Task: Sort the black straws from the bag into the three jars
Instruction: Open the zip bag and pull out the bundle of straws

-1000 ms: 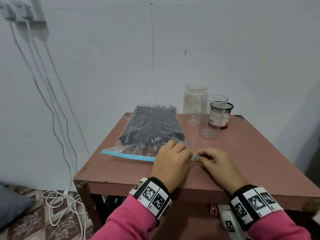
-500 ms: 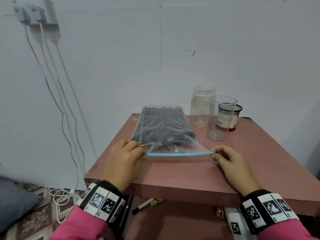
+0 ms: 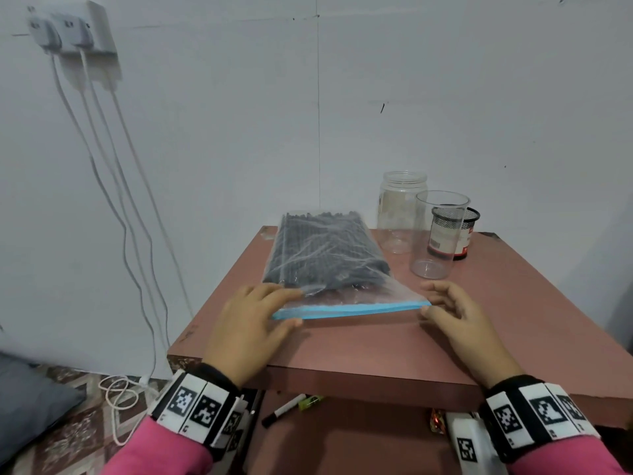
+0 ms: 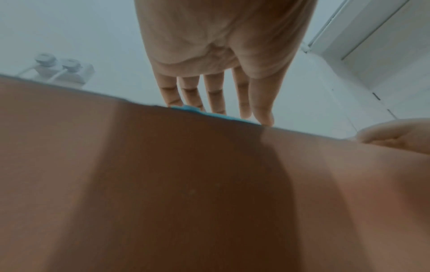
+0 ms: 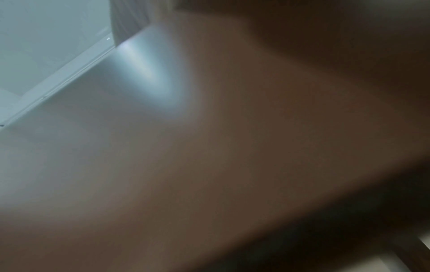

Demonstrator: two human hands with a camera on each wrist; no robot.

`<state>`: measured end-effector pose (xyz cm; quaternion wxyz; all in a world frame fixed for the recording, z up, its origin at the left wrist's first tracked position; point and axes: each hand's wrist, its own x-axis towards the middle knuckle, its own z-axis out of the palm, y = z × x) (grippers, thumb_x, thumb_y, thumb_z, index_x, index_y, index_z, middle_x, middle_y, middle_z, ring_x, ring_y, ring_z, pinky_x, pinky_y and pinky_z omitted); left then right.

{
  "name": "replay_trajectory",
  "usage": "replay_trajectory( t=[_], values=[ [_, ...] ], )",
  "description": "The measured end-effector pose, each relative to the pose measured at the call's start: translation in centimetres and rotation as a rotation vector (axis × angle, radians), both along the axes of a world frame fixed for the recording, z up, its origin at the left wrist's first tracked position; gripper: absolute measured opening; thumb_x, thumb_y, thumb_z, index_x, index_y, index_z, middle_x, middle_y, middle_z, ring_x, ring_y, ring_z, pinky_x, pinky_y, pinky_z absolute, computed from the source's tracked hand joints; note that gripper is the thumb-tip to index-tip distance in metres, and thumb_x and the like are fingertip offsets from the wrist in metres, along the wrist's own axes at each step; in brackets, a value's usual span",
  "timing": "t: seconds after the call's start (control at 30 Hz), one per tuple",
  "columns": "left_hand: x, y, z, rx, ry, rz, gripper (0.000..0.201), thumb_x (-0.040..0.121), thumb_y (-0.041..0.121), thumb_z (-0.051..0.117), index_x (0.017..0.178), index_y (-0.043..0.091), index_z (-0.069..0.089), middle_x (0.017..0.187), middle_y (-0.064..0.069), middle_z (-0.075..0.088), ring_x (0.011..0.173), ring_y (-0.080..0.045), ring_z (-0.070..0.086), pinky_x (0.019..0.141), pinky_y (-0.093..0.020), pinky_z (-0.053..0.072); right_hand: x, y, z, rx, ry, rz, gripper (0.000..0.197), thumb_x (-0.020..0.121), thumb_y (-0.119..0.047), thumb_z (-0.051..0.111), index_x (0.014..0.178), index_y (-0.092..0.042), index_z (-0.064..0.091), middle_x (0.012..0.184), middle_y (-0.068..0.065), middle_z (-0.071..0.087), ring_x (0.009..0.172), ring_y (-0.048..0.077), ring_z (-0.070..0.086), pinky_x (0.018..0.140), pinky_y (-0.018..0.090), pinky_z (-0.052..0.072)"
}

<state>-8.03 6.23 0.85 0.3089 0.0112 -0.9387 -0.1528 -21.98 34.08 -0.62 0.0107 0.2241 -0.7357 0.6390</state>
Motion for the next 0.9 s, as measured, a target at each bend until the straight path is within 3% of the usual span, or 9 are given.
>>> replay_trajectory(
  t=[0.13, 0.23, 0.37, 0.47, 0.53, 0.63, 0.7, 0.77, 0.9],
  values=[
    [-1.6, 1.5, 0.6, -0.018, -0.001, 0.018, 0.005, 0.08, 0.03, 0.075, 0.083, 0.026, 0.075, 0.09, 0.009, 0.063, 0.086, -0.018, 0.054, 0.074, -0.037, 0.048, 0.4, -0.2, 0.3, 0.062, 0.011, -0.022, 0.029, 0.084, -0.016, 0.071, 0.11, -0.025, 0.063, 0.097, -0.006, 0.066, 0.084, 0.002, 0.062, 0.081, 0.02, 0.051],
    [-2.2, 2.2, 1.3, 0.152, -0.029, 0.018, 0.011, 0.089, 0.024, 0.066, 0.078, 0.024, 0.065, 0.084, 0.011, 0.06, 0.081, -0.01, 0.051, 0.07, -0.026, 0.039, 0.3, -0.3, 0.2, 0.053, 0.025, -0.056, 0.027, 0.082, -0.014, 0.073, 0.107, -0.024, 0.067, 0.094, -0.009, 0.069, 0.078, -0.002, 0.061, 0.077, 0.014, 0.052],
    [-2.6, 3.0, 2.7, 0.481, -0.007, -0.008, 0.017, 0.097, 0.021, 0.051, 0.079, 0.021, 0.052, 0.078, 0.002, 0.064, 0.074, -0.013, 0.058, 0.066, -0.03, 0.044, 0.7, -0.5, 0.8, -0.046, -0.023, -0.041, 0.03, 0.078, -0.019, 0.076, 0.105, -0.027, 0.066, 0.098, -0.003, 0.071, 0.091, 0.015, 0.066, 0.071, 0.019, 0.056],
    [-2.8, 3.4, 4.3, 0.617, 0.031, -0.061, 0.017, 0.099, 0.013, 0.047, 0.082, 0.013, 0.052, 0.079, -0.005, 0.067, 0.076, -0.018, 0.063, 0.067, -0.02, 0.046, 1.1, -1.4, 1.6, -0.181, -0.106, -0.03, 0.042, 0.068, -0.032, 0.078, 0.109, -0.026, 0.067, 0.101, 0.001, 0.071, 0.1, 0.022, 0.068, 0.087, 0.041, 0.056],
    [-2.9, 3.8, 5.5, 0.683, 0.025, -0.101, 0.017, 0.1, 0.011, 0.044, 0.085, 0.008, 0.052, 0.076, -0.006, 0.066, 0.069, -0.014, 0.061, 0.062, -0.014, 0.046, 1.1, -2.2, 2.2, -0.217, -0.114, -0.052, 0.046, 0.072, -0.031, 0.078, 0.116, -0.027, 0.064, 0.103, 0.001, 0.069, 0.101, 0.021, 0.067, 0.093, 0.042, 0.052],
    [-3.6, 4.1, 6.6, 0.813, -0.023, -0.176, 0.016, 0.101, 0.013, 0.044, 0.087, 0.012, 0.051, 0.069, -0.001, 0.059, 0.058, -0.009, 0.053, 0.06, -0.022, 0.046, 0.7, -3.7, 3.5, -0.25, -0.102, -0.089, 0.049, 0.081, -0.026, 0.074, 0.126, -0.018, 0.056, 0.105, 0.007, 0.07, 0.097, 0.022, 0.069, 0.091, 0.042, 0.054],
    [-4.2, 3.8, 7.0, 0.784, -0.059, -0.21, 0.007, 0.097, 0.024, 0.053, 0.098, 0.018, 0.057, 0.073, 0.006, 0.058, 0.062, -0.009, 0.052, 0.063, -0.024, 0.045, 0.3, -4.4, 4.5, -0.275, -0.127, -0.124, 0.034, 0.088, -0.022, 0.068, 0.119, -0.012, 0.057, 0.101, 0.008, 0.069, 0.085, 0.018, 0.07, 0.082, 0.038, 0.058],
    [-4.3, 3.4, 7.4, 0.64, -0.089, -0.194, 0.018, 0.088, 0.032, 0.065, 0.103, 0.021, 0.065, 0.078, 0.01, 0.059, 0.066, -0.004, 0.053, 0.065, -0.017, 0.043, -0.1, -5.0, 5.5, -0.332, -0.206, -0.135, 0.016, 0.093, -0.019, 0.061, 0.107, -0.011, 0.06, 0.092, 0.006, 0.065, 0.068, 0.01, 0.067, 0.069, 0.028, 0.057],
    [-4.6, 2.5, 8.6, 0.613, -0.051, -0.193, 0.011, 0.087, 0.028, 0.07, 0.077, 0.024, 0.069, 0.063, 0.006, 0.058, 0.058, -0.001, 0.048, 0.06, -0.016, 0.039, -0.4, -5.9, 7.2, -0.469, -0.378, -0.065, 0.015, 0.098, -0.019, 0.053, 0.085, -0.012, 0.053, 0.075, 0.01, 0.06, 0.06, 0.017, 0.06, 0.055, 0.024, 0.056]
  ],
)
